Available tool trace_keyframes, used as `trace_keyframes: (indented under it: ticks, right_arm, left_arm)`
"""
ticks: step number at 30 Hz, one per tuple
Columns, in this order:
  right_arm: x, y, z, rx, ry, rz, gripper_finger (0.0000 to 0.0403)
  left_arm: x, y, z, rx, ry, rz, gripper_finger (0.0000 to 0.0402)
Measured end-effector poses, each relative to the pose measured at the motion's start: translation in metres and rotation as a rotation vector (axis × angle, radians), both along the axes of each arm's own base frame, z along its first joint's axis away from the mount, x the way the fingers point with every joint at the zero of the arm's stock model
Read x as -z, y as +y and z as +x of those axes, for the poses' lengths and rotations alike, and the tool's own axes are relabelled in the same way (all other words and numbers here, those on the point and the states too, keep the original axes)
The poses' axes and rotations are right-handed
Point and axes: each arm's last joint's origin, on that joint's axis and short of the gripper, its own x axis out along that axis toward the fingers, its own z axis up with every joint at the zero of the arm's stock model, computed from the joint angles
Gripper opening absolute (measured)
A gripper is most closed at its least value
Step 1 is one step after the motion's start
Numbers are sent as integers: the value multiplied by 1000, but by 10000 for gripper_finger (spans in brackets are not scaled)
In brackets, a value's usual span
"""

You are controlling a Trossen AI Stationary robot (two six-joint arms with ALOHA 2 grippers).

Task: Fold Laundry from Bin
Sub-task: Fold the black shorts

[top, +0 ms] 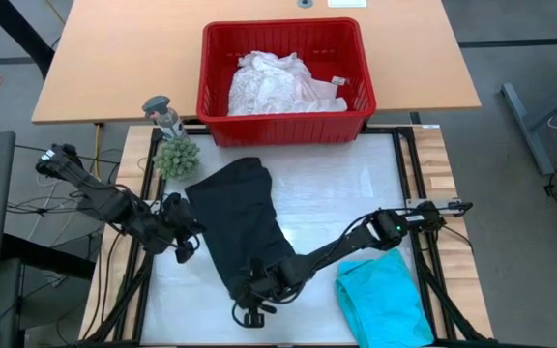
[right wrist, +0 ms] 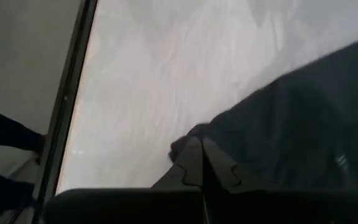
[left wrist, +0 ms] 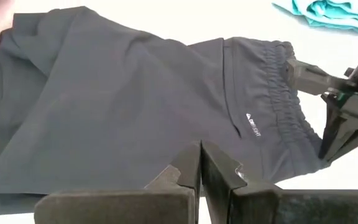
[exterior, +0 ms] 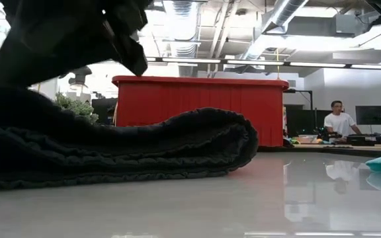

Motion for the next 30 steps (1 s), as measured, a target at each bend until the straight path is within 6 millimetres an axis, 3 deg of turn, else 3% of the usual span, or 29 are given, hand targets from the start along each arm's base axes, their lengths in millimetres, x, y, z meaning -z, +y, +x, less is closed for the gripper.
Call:
trace_keyframes:
  ticks: [7,14,21,30]
  right_arm:
    - [33,-4,-17,-4,202,-16,16]
    - [42,-8,-47,-45,478,-143,16]
    - [44,-29,-69,92,745,-237,16]
    - [41,-62,-84,224,968,-390,16]
  left_arm:
    - [16,-12,17,33,82,65,0]
    - [38,-12,42,-21,182,129,0]
    - [39,13,61,-117,164,115,0]
    - [33,53,74,0,177,52,0]
